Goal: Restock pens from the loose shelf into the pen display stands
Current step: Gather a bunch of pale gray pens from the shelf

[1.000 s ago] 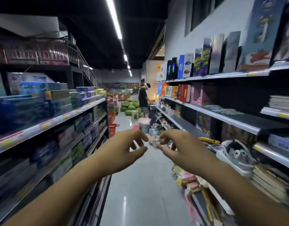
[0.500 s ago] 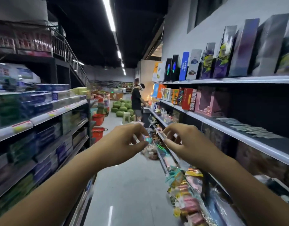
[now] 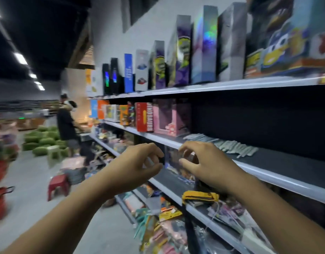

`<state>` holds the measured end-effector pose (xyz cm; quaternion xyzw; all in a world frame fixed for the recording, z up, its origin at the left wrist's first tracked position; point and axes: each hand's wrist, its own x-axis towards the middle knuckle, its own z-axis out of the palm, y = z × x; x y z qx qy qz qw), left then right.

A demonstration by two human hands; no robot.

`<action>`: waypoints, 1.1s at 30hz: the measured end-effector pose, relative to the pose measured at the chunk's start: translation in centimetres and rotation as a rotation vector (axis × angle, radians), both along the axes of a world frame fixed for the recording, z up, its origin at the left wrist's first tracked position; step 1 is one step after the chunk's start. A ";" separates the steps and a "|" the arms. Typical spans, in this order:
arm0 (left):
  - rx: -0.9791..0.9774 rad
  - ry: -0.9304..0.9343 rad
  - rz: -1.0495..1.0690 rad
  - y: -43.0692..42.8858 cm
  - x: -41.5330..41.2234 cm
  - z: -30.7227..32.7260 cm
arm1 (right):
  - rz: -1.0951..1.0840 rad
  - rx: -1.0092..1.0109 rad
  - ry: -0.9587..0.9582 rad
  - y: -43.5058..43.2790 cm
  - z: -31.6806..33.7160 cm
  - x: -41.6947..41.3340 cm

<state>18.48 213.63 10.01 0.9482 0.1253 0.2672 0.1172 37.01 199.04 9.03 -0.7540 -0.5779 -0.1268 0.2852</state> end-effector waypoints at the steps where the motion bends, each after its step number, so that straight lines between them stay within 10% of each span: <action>1: 0.005 0.007 -0.032 1.3 2.3 -0.3 | -0.038 -0.010 -0.003 0.7 -0.2 1.9; 16: -0.088 0.015 -0.365 14.4 36.8 -4.9 | -0.379 -0.070 0.025 8.4 -2.1 31.4; 33: -0.088 0.507 -0.454 25.2 56.9 -10.4 | -0.574 -0.262 0.196 18.5 -4.8 52.8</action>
